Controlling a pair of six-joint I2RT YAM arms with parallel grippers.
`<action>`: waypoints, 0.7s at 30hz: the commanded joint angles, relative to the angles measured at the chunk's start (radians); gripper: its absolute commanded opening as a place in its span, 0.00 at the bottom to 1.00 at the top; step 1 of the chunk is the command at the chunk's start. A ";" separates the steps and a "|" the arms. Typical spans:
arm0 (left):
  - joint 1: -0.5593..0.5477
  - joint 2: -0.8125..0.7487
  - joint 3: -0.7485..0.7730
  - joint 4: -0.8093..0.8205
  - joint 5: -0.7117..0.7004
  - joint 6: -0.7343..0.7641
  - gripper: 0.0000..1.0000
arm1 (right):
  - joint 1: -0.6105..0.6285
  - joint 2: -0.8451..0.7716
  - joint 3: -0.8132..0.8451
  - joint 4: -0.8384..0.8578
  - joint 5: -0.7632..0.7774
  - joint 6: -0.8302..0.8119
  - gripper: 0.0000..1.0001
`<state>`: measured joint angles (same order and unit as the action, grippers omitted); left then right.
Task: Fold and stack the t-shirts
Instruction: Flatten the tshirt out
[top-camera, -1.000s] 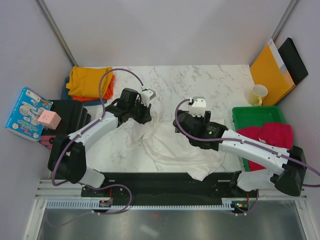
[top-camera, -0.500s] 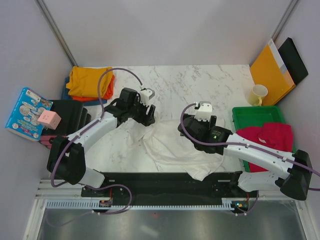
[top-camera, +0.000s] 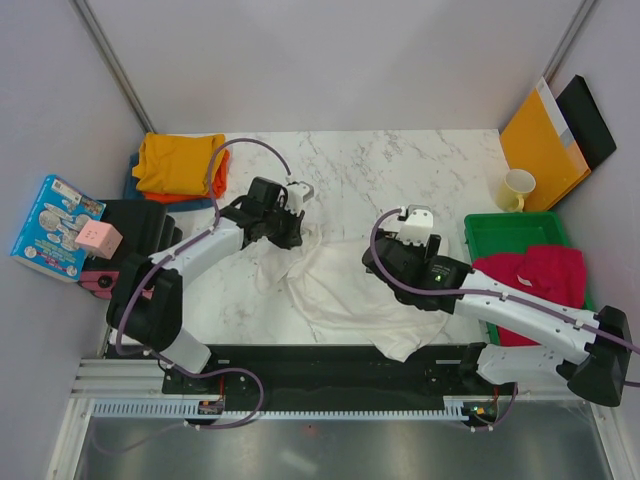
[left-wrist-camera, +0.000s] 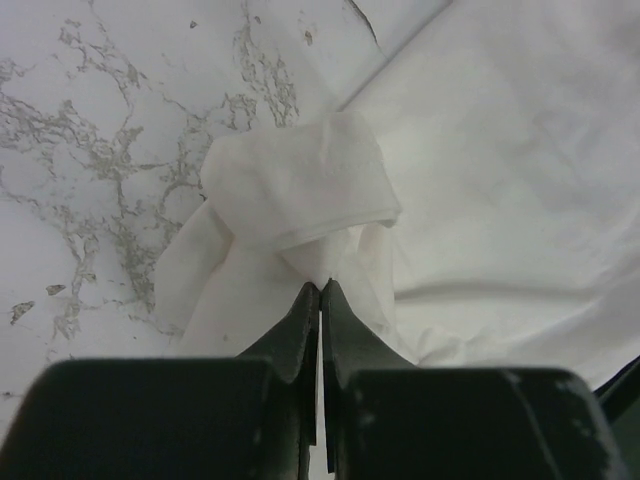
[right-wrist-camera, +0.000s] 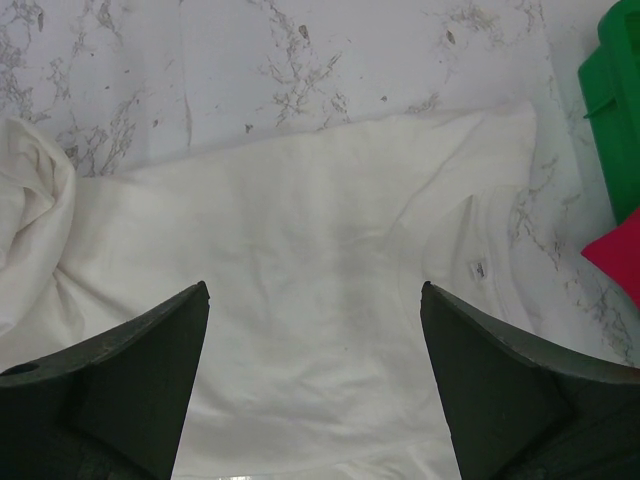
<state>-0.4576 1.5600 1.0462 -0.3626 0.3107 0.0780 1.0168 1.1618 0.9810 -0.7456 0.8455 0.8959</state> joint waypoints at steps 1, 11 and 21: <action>-0.003 -0.057 0.043 0.014 -0.036 0.000 0.02 | -0.003 -0.019 -0.024 -0.026 0.038 0.050 0.94; 0.000 -0.253 0.025 -0.058 -0.094 0.008 0.02 | -0.230 0.015 -0.168 -0.020 -0.009 0.120 0.93; 0.017 -0.317 0.003 -0.114 -0.127 0.022 0.02 | -0.423 0.318 -0.162 0.159 -0.158 -0.034 0.89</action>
<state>-0.4519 1.2907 1.0515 -0.4515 0.2085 0.0788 0.5995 1.4101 0.8120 -0.6773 0.7437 0.9157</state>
